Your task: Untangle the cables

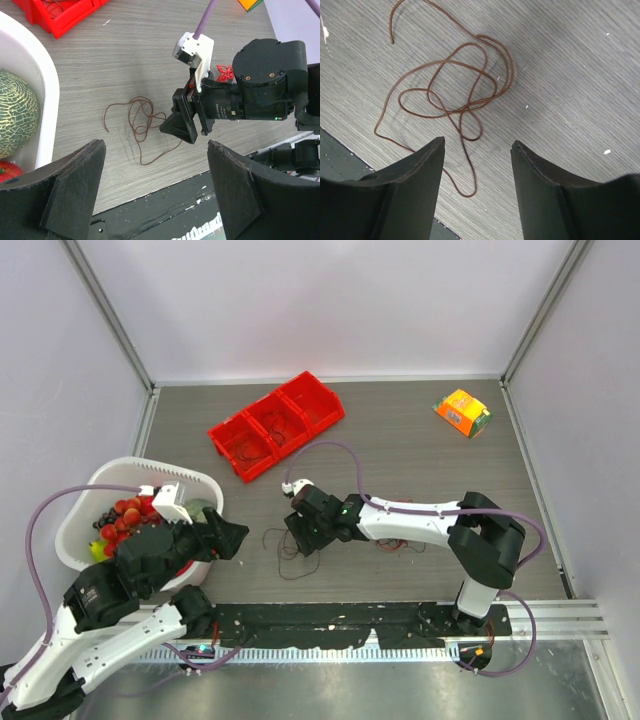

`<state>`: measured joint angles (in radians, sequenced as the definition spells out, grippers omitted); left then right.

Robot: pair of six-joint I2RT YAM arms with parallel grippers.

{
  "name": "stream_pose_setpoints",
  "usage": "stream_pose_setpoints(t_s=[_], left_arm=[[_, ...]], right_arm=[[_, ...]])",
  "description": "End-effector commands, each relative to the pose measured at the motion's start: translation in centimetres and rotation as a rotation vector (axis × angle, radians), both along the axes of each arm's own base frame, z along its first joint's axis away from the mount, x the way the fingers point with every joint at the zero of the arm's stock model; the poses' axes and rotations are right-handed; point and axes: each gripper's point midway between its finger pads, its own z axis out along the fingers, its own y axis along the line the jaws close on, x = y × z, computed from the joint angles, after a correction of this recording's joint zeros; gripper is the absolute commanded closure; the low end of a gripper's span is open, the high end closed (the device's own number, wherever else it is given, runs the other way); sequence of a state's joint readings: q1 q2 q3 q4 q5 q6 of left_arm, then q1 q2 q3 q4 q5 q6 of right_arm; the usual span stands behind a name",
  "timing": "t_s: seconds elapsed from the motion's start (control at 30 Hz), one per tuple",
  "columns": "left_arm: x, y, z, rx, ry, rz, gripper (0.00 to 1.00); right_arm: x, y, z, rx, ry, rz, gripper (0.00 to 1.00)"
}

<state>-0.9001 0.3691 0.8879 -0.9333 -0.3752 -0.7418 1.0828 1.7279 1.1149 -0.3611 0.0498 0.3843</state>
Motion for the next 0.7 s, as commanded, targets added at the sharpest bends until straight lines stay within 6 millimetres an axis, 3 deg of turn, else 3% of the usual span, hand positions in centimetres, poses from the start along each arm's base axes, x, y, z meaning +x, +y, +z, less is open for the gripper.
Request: stream_pose_setpoints(t_s=[0.0,0.2,0.3,0.4,0.53,0.67], left_arm=[[0.2,0.2,0.8,0.034,-0.030,-0.013,0.12],[-0.2,1.0,1.5,0.080,-0.047,-0.028,0.11],[-0.3,0.8,1.6,0.060,-0.062,-0.041,0.10],[-0.3,1.2,1.7,0.046,-0.072,-0.024,0.10],[-0.5,1.5,1.9,0.023,-0.097,-0.017,0.09],[-0.8,1.8,2.3,-0.008,-0.122,-0.024,0.08]], right_arm=[[1.1,0.5,2.7,0.038,-0.045,-0.056,0.37],[2.1,1.7,1.9,0.033,-0.062,-0.069,0.30],[3.5,2.6,1.5,0.027,-0.096,-0.103,0.31],[4.2,3.1,-0.3,-0.011,-0.098,-0.123,0.35],[4.6,3.1,-1.5,-0.064,-0.143,-0.145,0.45],[5.2,2.1,-2.0,-0.121,-0.209,-0.179,0.71]])
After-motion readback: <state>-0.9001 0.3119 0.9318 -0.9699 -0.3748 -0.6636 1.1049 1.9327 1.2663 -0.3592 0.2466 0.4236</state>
